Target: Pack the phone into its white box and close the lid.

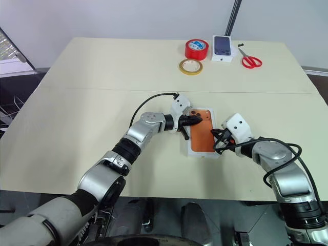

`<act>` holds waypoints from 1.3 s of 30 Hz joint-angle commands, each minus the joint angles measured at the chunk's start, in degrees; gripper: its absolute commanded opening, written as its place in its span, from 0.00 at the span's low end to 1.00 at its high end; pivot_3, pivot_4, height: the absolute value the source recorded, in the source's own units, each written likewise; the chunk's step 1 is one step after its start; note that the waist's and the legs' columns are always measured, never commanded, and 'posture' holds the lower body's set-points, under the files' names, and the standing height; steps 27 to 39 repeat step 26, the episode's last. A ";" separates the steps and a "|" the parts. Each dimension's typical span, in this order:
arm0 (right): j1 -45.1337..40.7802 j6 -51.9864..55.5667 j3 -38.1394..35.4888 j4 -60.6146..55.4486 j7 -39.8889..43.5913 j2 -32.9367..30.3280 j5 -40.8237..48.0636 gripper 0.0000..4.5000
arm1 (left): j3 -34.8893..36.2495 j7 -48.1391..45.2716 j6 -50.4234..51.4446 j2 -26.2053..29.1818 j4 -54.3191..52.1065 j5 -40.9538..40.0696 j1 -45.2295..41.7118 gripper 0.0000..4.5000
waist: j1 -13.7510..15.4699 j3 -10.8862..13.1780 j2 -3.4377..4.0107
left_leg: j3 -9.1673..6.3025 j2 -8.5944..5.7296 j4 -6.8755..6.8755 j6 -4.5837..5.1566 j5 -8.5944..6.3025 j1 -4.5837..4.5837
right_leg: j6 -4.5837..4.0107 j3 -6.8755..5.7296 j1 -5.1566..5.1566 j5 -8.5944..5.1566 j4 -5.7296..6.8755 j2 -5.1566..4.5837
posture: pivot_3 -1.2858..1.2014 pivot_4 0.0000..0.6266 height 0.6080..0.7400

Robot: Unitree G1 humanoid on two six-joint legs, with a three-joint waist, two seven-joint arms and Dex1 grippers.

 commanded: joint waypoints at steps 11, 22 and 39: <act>-4.01 0.80 -9.26 -1.15 6.49 2.24 13.25 1.00 | 9.71 -7.62 5.99 11.35 -21.51 -9.81 7.00 0.99 | -0.04 0.04 0.06 | 0.00 0.04 -0.10 -0.02 0.01 -0.22 | -0.01 0.06 -0.34 0.01 0.07 -0.13 | 0.52 0.24 0.91; 2.89 -9.70 -17.98 5.82 19.54 -4.92 14.95 1.00 | 22.42 -14.45 10.10 34.51 -37.71 -18.48 26.41 0.99 | 0.10 0.07 0.09 | 0.00 0.05 -0.12 -0.11 0.05 -0.19 | -0.03 0.08 -0.29 0.01 0.03 -0.25 | 0.52 0.24 0.91; 4.98 -12.81 -18.42 10.18 22.23 -6.83 13.19 1.00 | 24.25 -13.61 11.23 37.32 -41.83 -19.75 32.96 0.99 | 0.21 0.06 0.09 | -0.02 0.00 -0.13 -0.13 0.04 -0.17 | -0.05 0.05 -0.21 0.01 -0.03 -0.42 | 0.52 0.24 0.91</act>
